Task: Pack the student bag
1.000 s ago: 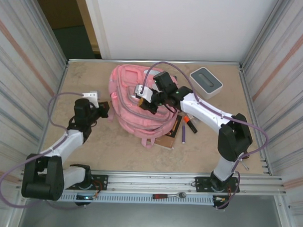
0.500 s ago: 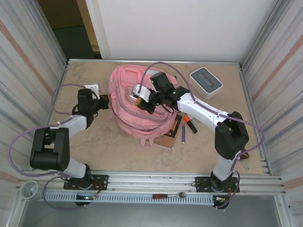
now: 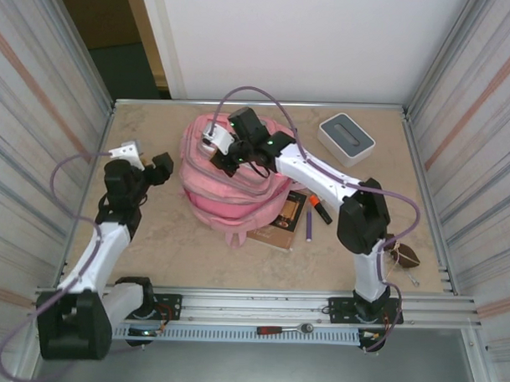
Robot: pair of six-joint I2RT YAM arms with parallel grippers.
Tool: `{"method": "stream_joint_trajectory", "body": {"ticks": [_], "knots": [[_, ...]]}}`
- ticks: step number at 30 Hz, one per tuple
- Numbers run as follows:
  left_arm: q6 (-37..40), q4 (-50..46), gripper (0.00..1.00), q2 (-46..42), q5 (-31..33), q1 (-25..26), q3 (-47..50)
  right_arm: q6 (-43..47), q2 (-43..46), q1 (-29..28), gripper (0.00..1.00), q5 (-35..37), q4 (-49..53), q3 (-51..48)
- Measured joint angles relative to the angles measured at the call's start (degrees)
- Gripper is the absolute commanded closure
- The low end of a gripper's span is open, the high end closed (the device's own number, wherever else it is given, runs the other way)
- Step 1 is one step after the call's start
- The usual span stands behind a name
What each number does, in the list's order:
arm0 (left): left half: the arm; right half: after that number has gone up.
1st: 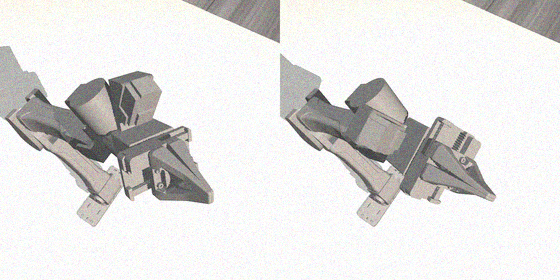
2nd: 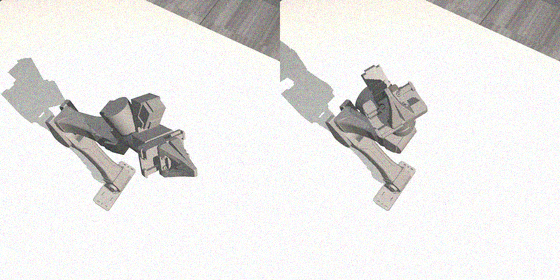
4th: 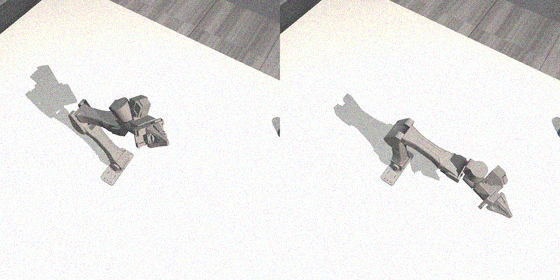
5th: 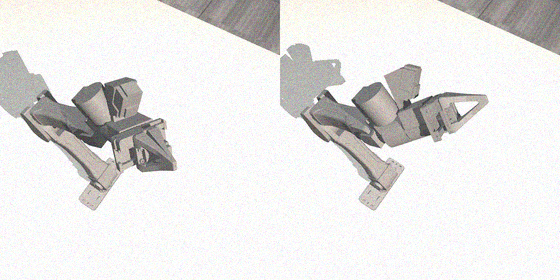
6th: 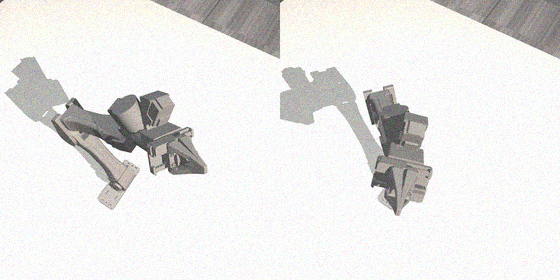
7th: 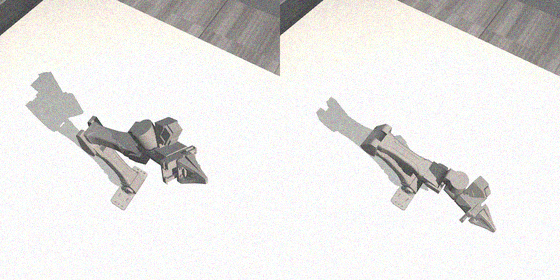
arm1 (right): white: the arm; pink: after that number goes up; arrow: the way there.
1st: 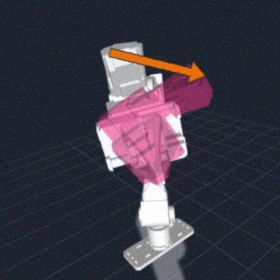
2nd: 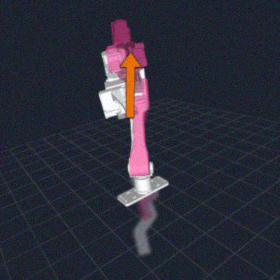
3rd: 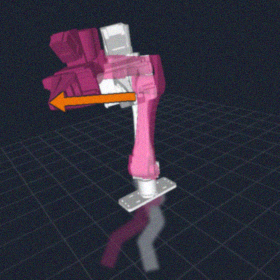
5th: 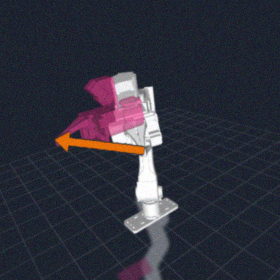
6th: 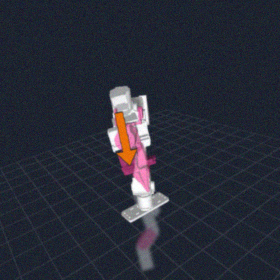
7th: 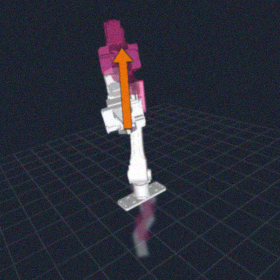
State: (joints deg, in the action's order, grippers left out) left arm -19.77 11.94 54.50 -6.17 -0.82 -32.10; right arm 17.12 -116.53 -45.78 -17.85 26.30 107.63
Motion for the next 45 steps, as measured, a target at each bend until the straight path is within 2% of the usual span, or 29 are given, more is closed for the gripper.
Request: {"method": "stream_joint_trajectory", "body": {"ticks": [3, 6, 7, 10, 12, 14, 18, 21, 25, 28, 31, 36, 39, 43, 45], "knots": [[-0.94, -3.28, 0.16, -7.13, 1.40, -0.11, 0.83, 0.90, -5.62, -1.16, 0.99, -1.51, 3.04, 7.82], [-1.77, -6.40, 0.14, -12.79, 2.62, -0.37, 1.01, 2.67, -10.21, -2.40, 0.92, -2.86, 6.03, 14.25], [-2.16, -7.21, 0.13, -13.88, 2.97, -0.37, 1.01, 3.02, -10.91, -2.73, 0.87, -2.99, 6.75, 15.28], [-3.72, -9.49, 0.13, -15.98, 3.17, -0.37, 1.03, 3.50, -11.39, -3.34, 0.58, -3.15, 7.69, 16.28], [-5.07, -10.56, 0.12, -16.06, 1.70, -0.37, 1.18, 1.70, -10.45, -3.26, 0.47, -2.86, 7.54, 16.00], [-6.40, -10.88, 0.12, -15.76, -0.74, -0.37, 1.95, -0.52, -8.02, -2.45, 0.34, -2.75, 6.67, 12.92], [-8.83, -12.72, 0.11, -14.99, -5.46, 0.39, 3.80, -8.61, 2.73, 2.23, 0.25, -2.82, 2.67, -3.45], [-9.51, -13.60, 0.09, -14.88, -5.64, 4.07, 5.88, -17.86, 10.78, 9.18, 0.17, -2.84, -1.44, -17.27], [-9.64, -14.34, 0.08, -10.62, -3.89, 8.70, 7.28, -31.17, 12.20, 21.00, 0.15, -3.15, -7.04, -26.49], [-9.57, -14.51, 0.09, -5.20, -3.17, 8.81, 7.26, -36.83, 7.69, 24.68, 0.18, -3.67, -8.44, -25.86], [-9.53, -15.23, 0.09, -2.32, -3.15, 8.83, 7.26, -39.89, 0.92, 23.85, 0.25, -4.83, -8.90, -21.07], [-9.55, -15.15, 0.08, -3.50, -3.17, 9.38, 7.28, -42.69, -6.93, 21.27, 0.33, -6.93, -9.38, -13.35], [-9.51, -15.13, 0.08, -4.48, -3.10, 9.57, 7.26, -43.71, -12.46, 19.98, 0.37, -8.55, -7.78, -3.78], [-9.35, -15.41, 0.08, -4.48, -2.97, 9.57, 7.26, -43.91, -19.26, 17.92, 0.32, -11.10, -7.17, 9.55], [-8.92, -16.09, 0.08, -4.61, -3.23, 9.57, 7.08, -43.30, -19.30, 17.22, 0.27, -10.80, -6.19, 11.37]]}}
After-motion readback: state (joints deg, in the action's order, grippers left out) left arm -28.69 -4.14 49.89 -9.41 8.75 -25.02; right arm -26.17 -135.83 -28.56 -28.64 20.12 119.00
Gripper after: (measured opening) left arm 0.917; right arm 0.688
